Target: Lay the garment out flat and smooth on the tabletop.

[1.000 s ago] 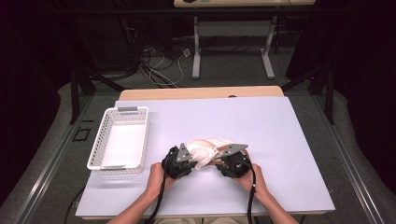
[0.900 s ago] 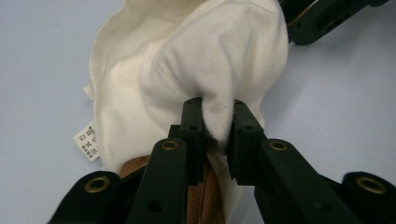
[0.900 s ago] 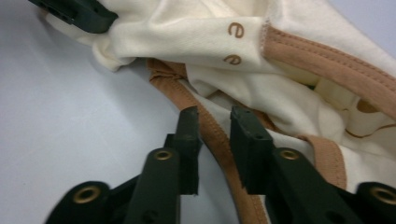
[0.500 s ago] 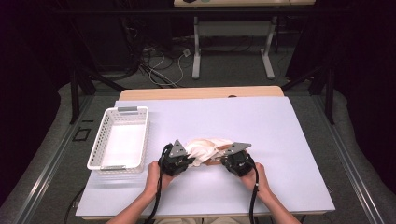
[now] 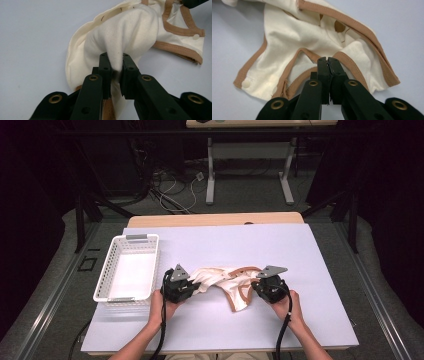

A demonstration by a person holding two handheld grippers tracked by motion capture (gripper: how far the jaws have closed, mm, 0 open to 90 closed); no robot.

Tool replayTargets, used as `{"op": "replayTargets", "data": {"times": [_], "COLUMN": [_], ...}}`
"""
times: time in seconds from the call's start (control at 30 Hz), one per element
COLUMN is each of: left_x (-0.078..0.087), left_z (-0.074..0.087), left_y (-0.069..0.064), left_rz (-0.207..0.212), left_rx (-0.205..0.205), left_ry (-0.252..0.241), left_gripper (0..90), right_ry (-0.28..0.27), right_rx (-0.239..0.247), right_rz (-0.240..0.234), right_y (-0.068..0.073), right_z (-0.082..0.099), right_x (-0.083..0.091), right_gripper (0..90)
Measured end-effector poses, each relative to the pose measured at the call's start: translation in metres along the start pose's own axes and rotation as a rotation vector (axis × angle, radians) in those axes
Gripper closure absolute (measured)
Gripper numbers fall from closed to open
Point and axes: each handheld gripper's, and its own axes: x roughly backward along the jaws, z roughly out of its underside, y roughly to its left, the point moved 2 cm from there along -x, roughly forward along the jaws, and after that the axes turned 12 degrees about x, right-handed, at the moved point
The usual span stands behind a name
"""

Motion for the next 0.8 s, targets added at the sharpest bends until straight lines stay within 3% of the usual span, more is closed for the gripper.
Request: {"op": "replayTargets", "data": {"times": [0.07, 0.13, 0.3, 0.43, 0.6, 0.67, 0.8], "left_x": [-0.001, 0.0, 0.004, 0.004, -0.002, -0.003, -0.007], "left_z": [0.0, -0.001, -0.005, -0.005, -0.002, -0.001, 0.001], "left_y": [-0.001, -0.003, -0.008, -0.012, -0.016, -0.019, -0.021], "left_rz": [0.0, -0.005, -0.012, -0.012, -0.003, -0.005, -0.005], "left_rx": [-0.008, -0.014, -0.047, -0.073, -0.091, -0.12, -0.13], "left_ry": [0.014, 0.01, 0.005, 0.016, 0.066, 0.079, 0.095], "left_gripper": [76.9, 68.7, 45.2, 35.6, 32.0, 36.2, 47.5], "right_ry": [0.015, 0.013, -0.024, -0.05, -0.033, -0.02, -0.009], "right_rx": [0.008, 0.012, 0.018, 0.033, 0.08, 0.101, 0.1], "right_rz": [-0.006, -0.018, -0.046, -0.085, -0.14, -0.153, -0.172], "right_y": [0.002, 0.005, 0.013, 0.023, 0.045, 0.051, 0.056], "right_z": [0.001, -0.001, -0.009, -0.015, -0.021, -0.021, -0.02], "right_x": [-0.004, -0.005, -0.001, 0.0, -0.009, -0.013, -0.021], "right_gripper": [86.1, 77.6, 58.5, 47.3, 43.8, 46.8, 54.2]}}
